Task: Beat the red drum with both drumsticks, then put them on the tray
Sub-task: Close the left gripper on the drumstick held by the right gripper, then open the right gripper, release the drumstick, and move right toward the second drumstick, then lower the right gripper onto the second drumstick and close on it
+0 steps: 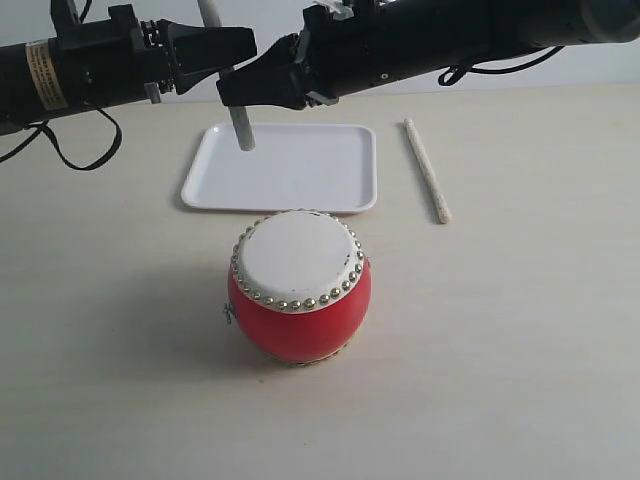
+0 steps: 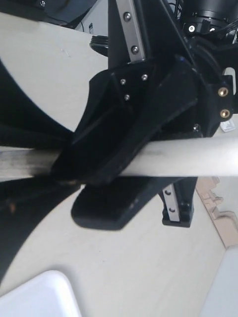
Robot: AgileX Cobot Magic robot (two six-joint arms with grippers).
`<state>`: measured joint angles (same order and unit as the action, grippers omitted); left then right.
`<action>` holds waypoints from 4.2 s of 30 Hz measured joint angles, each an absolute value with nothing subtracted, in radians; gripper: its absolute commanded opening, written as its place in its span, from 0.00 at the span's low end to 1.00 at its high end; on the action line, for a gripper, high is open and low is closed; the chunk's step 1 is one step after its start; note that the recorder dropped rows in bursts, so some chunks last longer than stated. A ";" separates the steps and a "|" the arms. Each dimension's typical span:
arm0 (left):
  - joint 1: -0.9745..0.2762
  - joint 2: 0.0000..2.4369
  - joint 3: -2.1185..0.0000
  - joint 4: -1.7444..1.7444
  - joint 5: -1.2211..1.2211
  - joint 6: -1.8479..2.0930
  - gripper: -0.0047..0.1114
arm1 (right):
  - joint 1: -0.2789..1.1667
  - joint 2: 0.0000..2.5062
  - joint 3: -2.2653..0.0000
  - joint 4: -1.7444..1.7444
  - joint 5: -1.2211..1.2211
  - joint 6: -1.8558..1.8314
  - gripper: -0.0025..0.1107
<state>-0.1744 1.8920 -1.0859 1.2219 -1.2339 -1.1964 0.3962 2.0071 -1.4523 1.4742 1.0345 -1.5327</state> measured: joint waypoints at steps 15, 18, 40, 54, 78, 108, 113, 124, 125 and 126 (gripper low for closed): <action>-0.172 1.892 -1.086 1.220 -1.228 -1.197 0.04 | 0.396 2.005 -1.452 1.482 1.039 -1.526 0.57; -0.155 1.892 -1.086 1.220 -1.228 -1.213 0.04 | 0.396 1.993 -1.452 1.453 1.020 -1.524 0.67; -0.097 1.723 -1.112 1.726 -0.486 -1.670 0.04 | 0.375 1.898 -1.452 0.726 0.592 -0.912 0.68; -0.100 1.719 -1.049 1.725 0.136 -1.590 0.04 | 0.291 1.898 -1.452 0.624 0.604 -0.786 0.63; -0.313 1.719 -1.234 -0.056 0.772 0.228 0.04 | 0.291 1.943 -1.596 0.065 0.870 -0.190 0.58; -0.337 1.719 -1.234 -0.060 0.755 0.247 0.04 | 0.291 2.376 -1.932 -0.037 1.136 0.050 0.52; -0.337 1.719 -1.234 -0.060 0.755 0.248 0.04 | 0.291 2.384 -1.932 -0.039 1.136 0.050 0.52; -0.337 1.719 -1.234 -0.060 0.753 0.251 0.04 | 0.291 2.429 -1.935 -0.037 1.105 0.080 0.44; -0.337 1.719 -1.234 -0.060 0.753 0.251 0.04 | 0.291 2.429 -1.935 -0.035 1.103 0.080 0.40; -0.337 1.719 -1.234 -0.060 0.750 0.251 0.04 | 0.291 2.429 -1.935 -0.032 1.101 0.080 0.34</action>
